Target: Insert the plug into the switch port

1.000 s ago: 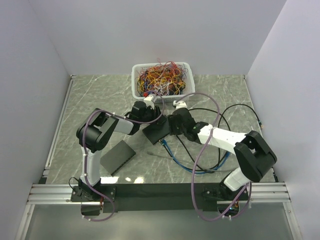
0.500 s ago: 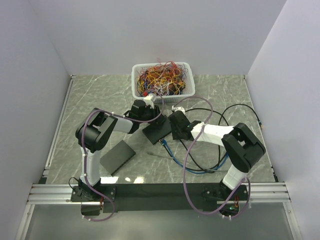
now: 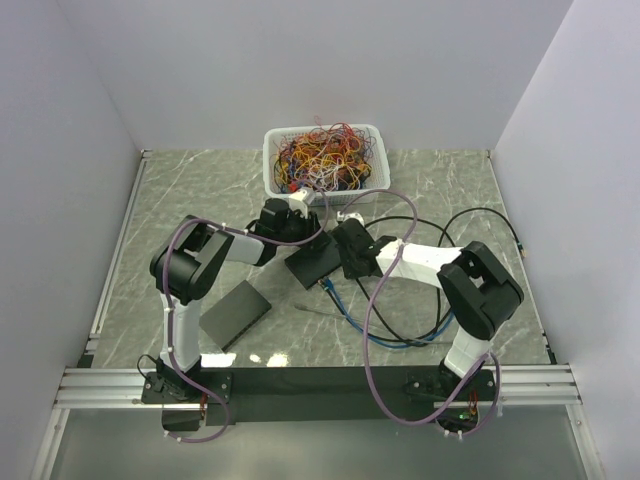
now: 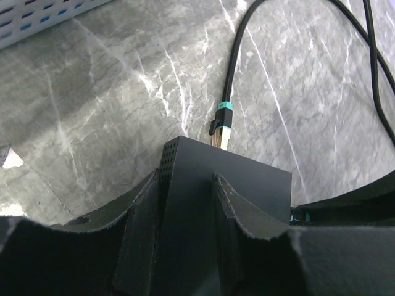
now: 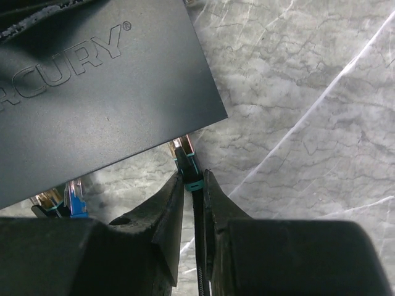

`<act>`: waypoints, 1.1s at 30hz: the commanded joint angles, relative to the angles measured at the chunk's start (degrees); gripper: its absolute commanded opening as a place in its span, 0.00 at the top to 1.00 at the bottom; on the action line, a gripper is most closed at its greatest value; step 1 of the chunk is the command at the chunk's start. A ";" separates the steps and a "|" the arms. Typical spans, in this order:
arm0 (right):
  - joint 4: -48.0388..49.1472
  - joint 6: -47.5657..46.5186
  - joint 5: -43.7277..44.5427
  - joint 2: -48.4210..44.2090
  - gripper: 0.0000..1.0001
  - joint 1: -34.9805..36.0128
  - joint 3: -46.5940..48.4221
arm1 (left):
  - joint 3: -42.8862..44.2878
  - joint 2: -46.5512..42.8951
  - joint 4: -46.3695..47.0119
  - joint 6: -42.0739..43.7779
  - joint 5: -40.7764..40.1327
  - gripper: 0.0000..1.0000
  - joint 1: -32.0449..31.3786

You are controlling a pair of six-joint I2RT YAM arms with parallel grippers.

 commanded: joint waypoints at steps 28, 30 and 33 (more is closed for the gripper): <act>33.56 -12.76 0.85 4.29 1.00 -1.45 12.39 | -10.02 4.63 -7.45 2.78 12.79 0.64 -10.42; 33.11 -11.88 0.06 3.77 1.00 -1.45 10.38 | -10.01 3.05 -9.11 0.41 9.89 0.60 -8.92; 33.72 -9.60 -0.91 2.01 1.00 -1.45 5.72 | -11.59 -0.46 -10.01 -2.84 5.49 0.59 -5.06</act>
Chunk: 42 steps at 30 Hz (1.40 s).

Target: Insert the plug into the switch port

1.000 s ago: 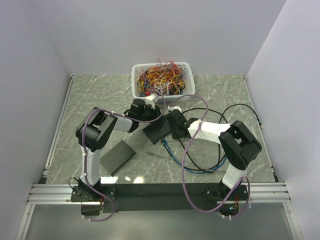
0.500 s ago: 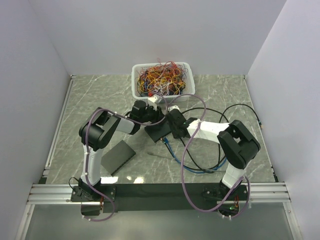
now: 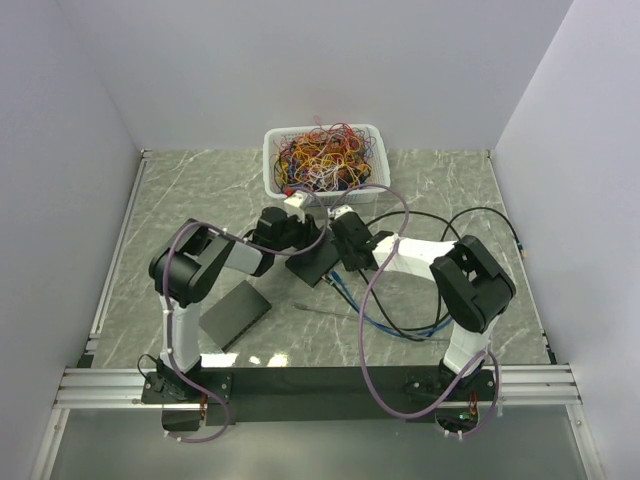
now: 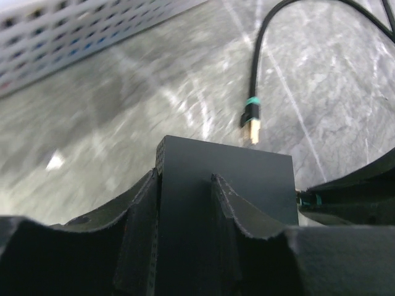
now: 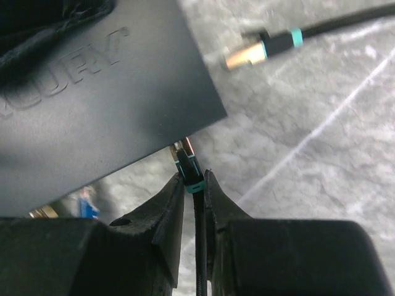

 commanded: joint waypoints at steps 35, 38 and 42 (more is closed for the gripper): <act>1.70 9.53 2.20 -13.95 0.53 8.87 1.95 | -3.10 -9.04 -29.26 -10.43 -9.29 0.43 5.65; 0.72 11.03 1.32 -13.25 0.54 9.05 -0.24 | -3.54 -9.74 -29.00 -10.96 -10.17 0.41 5.65; 0.72 12.61 -0.44 -12.46 0.54 9.66 -3.06 | -5.91 -11.59 -26.63 -10.78 -10.44 0.39 5.73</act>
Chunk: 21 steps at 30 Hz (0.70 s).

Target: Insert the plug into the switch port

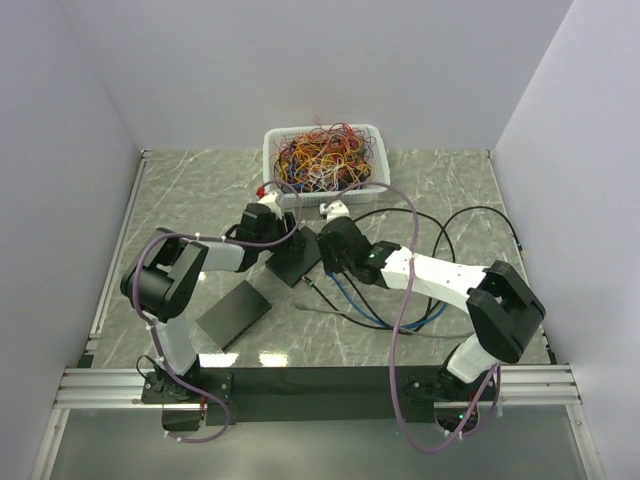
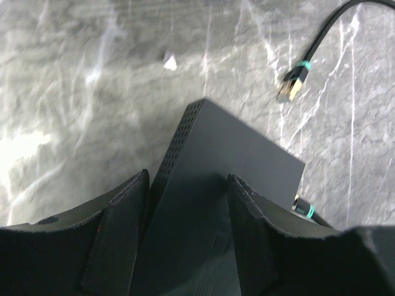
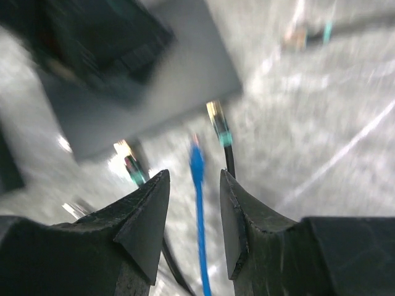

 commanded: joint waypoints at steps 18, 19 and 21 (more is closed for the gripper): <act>-0.59 4.63 -1.08 7.21 0.76 1.98 -4.87 | -8.39 -6.31 -5.42 -0.49 -4.20 0.41 0.07; -0.59 4.63 -0.99 7.29 0.82 2.07 -4.87 | -8.48 -6.74 -5.59 -0.58 -4.46 0.41 0.07; -0.24 4.54 -1.34 7.21 0.92 2.07 -4.96 | -8.74 -8.24 -5.94 -0.67 -5.42 0.40 0.07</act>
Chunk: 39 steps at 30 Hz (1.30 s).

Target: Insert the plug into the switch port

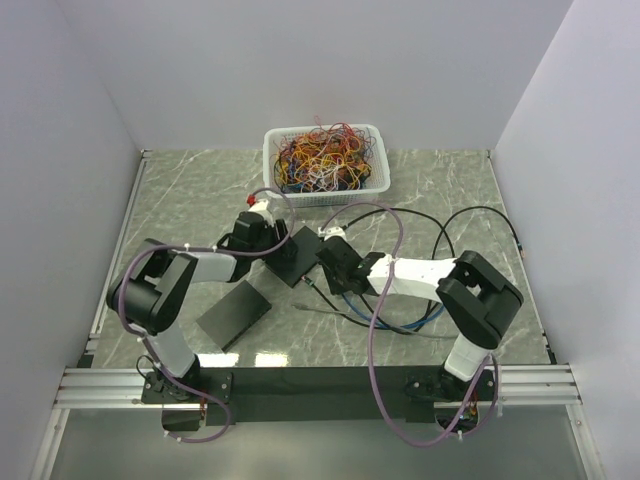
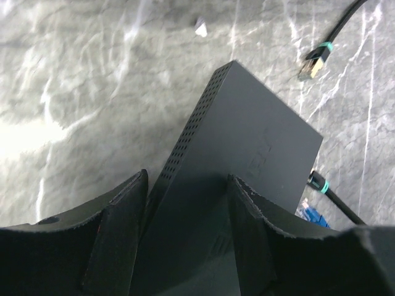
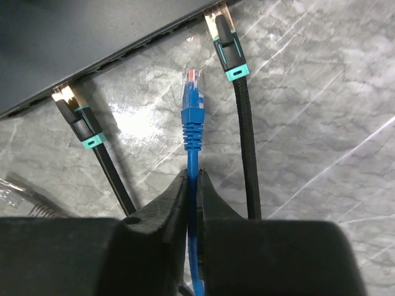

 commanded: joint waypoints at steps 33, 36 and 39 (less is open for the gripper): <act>25.57 5.39 -35.30 -36.85 1.00 -2.34 -10.96 | -23.92 -48.66 26.39 -23.52 20.28 0.53 0.12; 26.27 6.01 -36.00 -36.68 1.00 -2.34 -11.05 | -25.06 -48.22 32.01 -25.89 22.30 0.54 0.12; 26.63 6.28 -36.00 -37.03 1.00 -2.34 -11.14 | -25.76 -48.57 35.01 -27.13 23.45 0.53 0.03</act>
